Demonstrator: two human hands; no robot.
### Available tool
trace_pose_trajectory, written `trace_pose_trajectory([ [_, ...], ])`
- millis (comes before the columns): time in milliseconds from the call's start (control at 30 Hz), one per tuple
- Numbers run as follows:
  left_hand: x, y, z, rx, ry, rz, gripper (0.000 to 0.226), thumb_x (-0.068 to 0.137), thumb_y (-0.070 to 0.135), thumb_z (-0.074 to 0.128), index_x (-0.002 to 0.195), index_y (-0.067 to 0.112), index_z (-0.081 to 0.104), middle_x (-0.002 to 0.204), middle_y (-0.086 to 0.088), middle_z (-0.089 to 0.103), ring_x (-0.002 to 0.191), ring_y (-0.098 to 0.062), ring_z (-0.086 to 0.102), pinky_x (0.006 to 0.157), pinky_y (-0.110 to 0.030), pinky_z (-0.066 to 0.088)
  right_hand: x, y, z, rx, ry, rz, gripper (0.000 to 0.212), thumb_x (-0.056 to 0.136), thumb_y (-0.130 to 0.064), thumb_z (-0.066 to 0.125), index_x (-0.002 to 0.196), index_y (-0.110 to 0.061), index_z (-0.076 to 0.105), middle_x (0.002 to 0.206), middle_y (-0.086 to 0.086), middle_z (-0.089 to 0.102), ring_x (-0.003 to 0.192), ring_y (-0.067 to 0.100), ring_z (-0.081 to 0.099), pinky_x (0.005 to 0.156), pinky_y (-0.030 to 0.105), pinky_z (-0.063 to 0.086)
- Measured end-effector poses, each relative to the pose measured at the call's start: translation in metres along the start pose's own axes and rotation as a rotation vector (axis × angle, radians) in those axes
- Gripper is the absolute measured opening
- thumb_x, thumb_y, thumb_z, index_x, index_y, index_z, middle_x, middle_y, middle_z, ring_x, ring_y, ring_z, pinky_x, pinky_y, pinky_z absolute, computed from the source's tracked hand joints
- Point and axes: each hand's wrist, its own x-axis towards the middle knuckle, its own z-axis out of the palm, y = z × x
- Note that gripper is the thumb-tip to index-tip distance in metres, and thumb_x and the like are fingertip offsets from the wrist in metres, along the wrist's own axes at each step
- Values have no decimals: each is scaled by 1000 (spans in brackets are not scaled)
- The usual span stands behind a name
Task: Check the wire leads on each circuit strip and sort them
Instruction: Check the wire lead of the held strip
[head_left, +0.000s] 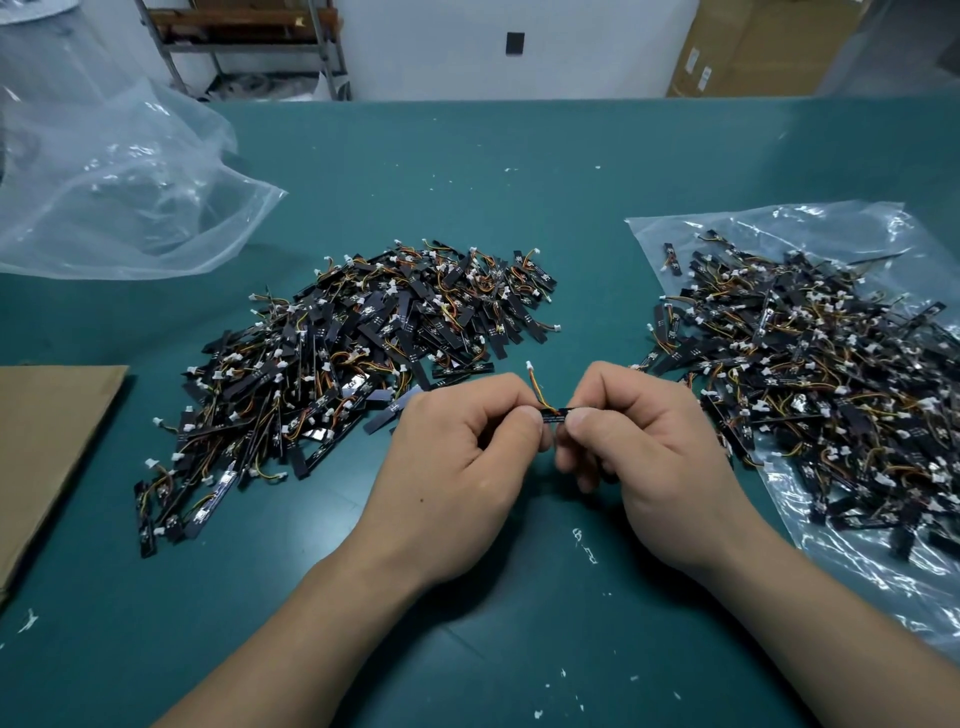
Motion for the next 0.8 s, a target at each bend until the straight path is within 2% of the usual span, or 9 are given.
trace_pose_trajectory([
  [167, 0, 1, 0, 1, 6, 15, 25, 90, 20, 53, 66, 14, 60, 55, -4, 51, 53, -19, 45, 51, -33, 36, 0, 2, -2, -14, -37, -9, 18, 86, -17, 54, 68, -14, 57, 61, 7, 65, 51, 14, 53, 52, 26, 43],
  [300, 0, 1, 1, 17, 12, 19, 25, 89, 20, 53, 64, 16, 58, 54, -4, 50, 52, -20, 44, 50, -36, 36, 0, 3, -1, -31, -44, -16, 22, 80, -33, 54, 67, -14, 56, 60, 6, 65, 52, 15, 52, 53, 26, 42],
  [367, 0, 1, 0, 16, 21, 25, 25, 89, 19, 53, 65, 14, 58, 54, -4, 50, 52, -20, 44, 50, -35, 36, 0, 3, -2, -9, -55, -20, 24, 81, -34, 54, 69, -13, 56, 61, 8, 65, 53, 15, 52, 53, 27, 43],
  [567, -1, 0, 0, 7, 4, 36, 25, 88, 20, 52, 65, 15, 58, 54, -5, 50, 53, -20, 44, 50, -33, 36, 0, 3, -3, -76, -87, -24, 25, 82, -30, 51, 64, -13, 51, 55, 9, 55, 54, 25, 46, 53, 46, 41],
  [633, 0, -1, 0, -6, 17, 23, 24, 88, 19, 52, 65, 15, 59, 55, -4, 50, 54, -18, 45, 51, -31, 36, 0, 3, -3, -80, -96, -26, 29, 84, -35, 50, 62, -17, 50, 54, 7, 54, 53, 25, 45, 52, 44, 40],
  [733, 0, -2, 0, -22, 20, 7, 24, 89, 19, 52, 67, 17, 60, 56, -3, 52, 55, -17, 47, 53, -30, 37, -1, 5, -3, -75, -118, -20, 36, 86, -39, 50, 57, -20, 42, 51, 0, 40, 51, 14, 33, 50, 33, 29],
  [800, -1, 0, 0, -8, 42, 19, 20, 91, 24, 52, 77, 20, 65, 61, 0, 56, 58, -17, 52, 56, -32, 42, -2, 5, -2, -36, -69, -40, 38, 87, -38, 52, 57, -18, 42, 51, -3, 36, 50, 12, 31, 49, 28, 27],
])
